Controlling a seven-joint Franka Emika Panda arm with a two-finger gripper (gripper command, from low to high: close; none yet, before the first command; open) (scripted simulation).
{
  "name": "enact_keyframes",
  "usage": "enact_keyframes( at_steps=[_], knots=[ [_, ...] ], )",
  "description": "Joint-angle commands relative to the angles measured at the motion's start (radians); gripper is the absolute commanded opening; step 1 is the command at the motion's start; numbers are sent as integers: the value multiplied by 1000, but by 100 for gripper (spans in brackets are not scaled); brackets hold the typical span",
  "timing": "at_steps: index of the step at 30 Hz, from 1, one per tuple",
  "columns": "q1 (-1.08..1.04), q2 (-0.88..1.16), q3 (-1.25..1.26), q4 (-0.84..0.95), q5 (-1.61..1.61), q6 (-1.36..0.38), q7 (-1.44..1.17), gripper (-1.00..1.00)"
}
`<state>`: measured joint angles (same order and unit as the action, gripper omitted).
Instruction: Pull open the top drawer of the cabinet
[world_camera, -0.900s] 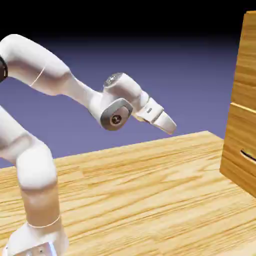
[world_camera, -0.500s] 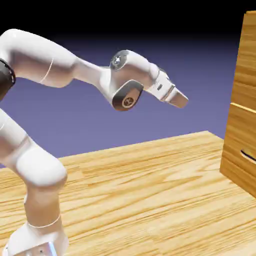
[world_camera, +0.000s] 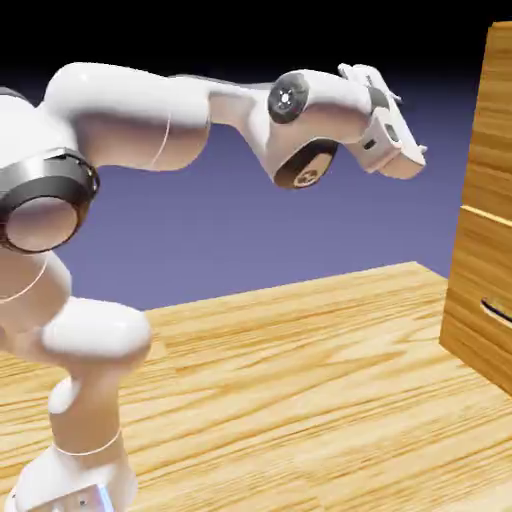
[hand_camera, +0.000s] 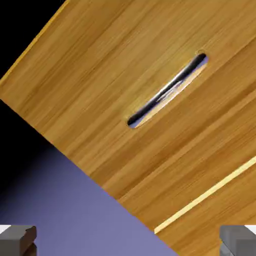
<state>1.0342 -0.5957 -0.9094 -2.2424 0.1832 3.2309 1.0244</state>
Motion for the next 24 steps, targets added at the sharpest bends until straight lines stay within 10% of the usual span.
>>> enact_keyframes(
  at_steps=[1,24],
  knots=[
    [36,-1,-32,20,7,7,10,0],
    [870,-22,-774,483,156,165,241,0]
  ],
)
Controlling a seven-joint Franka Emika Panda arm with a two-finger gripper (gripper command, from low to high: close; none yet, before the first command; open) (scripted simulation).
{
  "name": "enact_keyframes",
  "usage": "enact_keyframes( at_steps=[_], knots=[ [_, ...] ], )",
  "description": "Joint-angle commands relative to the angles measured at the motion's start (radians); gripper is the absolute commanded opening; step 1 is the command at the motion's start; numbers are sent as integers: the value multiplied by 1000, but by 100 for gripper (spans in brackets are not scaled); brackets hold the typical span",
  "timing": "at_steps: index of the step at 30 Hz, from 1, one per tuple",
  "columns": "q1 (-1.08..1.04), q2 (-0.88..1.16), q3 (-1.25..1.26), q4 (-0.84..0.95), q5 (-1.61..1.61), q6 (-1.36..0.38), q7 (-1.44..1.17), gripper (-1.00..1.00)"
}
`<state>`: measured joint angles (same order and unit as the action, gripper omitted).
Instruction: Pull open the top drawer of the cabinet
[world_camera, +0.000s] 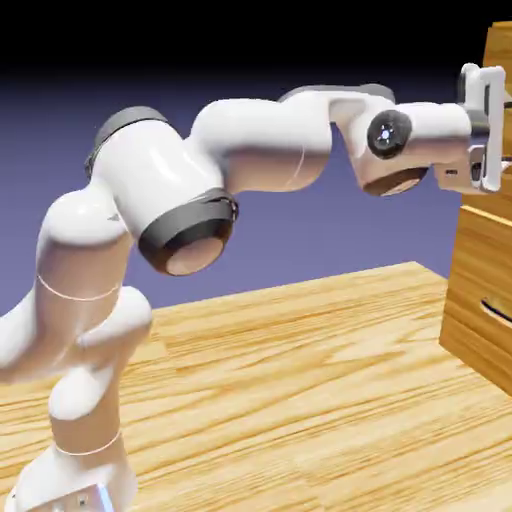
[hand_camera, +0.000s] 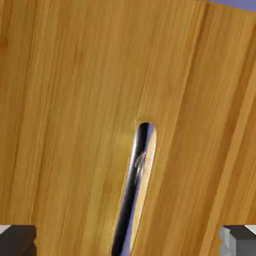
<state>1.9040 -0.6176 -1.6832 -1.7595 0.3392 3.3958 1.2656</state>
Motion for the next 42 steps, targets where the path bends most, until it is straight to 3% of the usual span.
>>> enact_keyframes(
  at_steps=[1,20,31,32,42],
  knots=[
    [36,-1,-32,20,7,7,10,0],
    [680,-17,-605,377,122,129,188,0],
    [992,-142,-988,732,148,-36,294,0],
    [992,-142,-988,732,148,-36,294,-100],
    [745,-12,-713,406,52,105,307,-100]
  ],
)
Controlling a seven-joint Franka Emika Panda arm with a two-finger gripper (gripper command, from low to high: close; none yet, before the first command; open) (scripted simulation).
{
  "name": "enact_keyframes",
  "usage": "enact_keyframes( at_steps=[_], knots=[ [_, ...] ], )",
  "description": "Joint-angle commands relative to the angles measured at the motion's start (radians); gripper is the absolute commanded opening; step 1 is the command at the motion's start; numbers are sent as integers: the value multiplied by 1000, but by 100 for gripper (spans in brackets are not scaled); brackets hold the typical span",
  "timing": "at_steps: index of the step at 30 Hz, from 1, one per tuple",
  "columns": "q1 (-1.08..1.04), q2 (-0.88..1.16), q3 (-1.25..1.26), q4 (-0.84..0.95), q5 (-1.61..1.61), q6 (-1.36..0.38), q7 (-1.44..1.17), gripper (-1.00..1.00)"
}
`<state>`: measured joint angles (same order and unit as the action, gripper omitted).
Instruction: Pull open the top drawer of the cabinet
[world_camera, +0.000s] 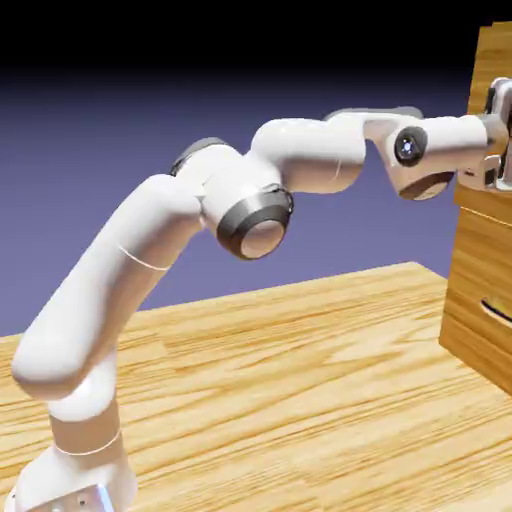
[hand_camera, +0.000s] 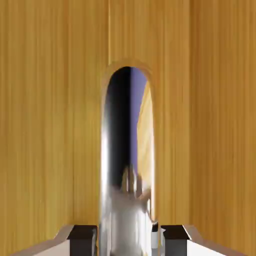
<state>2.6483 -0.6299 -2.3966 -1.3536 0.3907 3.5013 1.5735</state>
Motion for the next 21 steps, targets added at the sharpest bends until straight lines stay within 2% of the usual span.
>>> enact_keyframes(
  at_steps=[1,12,21],
  knots=[
    [-29,14,27,-36,-11,13,8,-100],
    [-397,187,318,-427,-141,138,176,-100],
    [-723,306,564,-650,-248,189,347,-100]
  ],
)
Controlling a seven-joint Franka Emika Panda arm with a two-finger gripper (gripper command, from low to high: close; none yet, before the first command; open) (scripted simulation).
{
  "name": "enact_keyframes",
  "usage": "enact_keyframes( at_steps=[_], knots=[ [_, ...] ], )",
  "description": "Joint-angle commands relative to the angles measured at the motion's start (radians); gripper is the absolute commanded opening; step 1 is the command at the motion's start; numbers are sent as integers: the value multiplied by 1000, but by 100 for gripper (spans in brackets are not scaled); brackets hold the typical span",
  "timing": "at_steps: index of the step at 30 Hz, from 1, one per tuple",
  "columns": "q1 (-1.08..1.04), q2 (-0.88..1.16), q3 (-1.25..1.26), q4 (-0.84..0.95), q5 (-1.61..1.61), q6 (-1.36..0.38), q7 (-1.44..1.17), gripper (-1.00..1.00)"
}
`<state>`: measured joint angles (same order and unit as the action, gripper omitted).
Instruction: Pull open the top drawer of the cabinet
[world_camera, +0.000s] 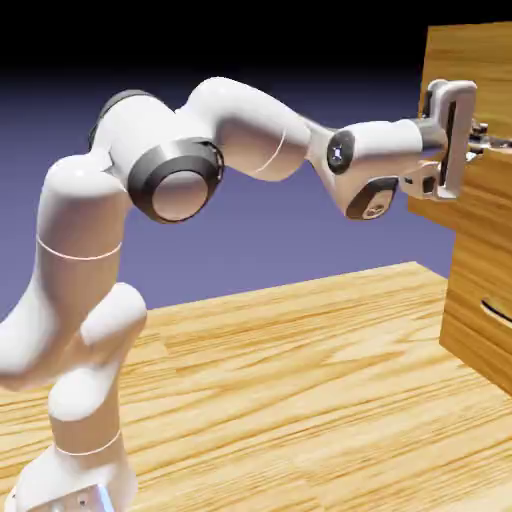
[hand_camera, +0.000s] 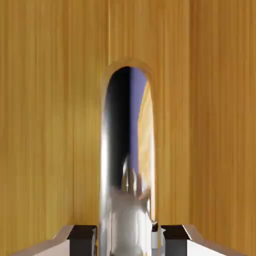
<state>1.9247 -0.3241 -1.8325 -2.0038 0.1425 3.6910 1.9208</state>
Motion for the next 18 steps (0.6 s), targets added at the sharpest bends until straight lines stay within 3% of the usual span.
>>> enact_keyframes(
  at_steps=[1,9,18],
  knots=[
    [-36,10,29,-18,-10,3,16,-100],
    [-325,60,275,-128,-68,24,109,-100],
    [-613,230,426,-134,-307,51,477,-100]
  ],
)
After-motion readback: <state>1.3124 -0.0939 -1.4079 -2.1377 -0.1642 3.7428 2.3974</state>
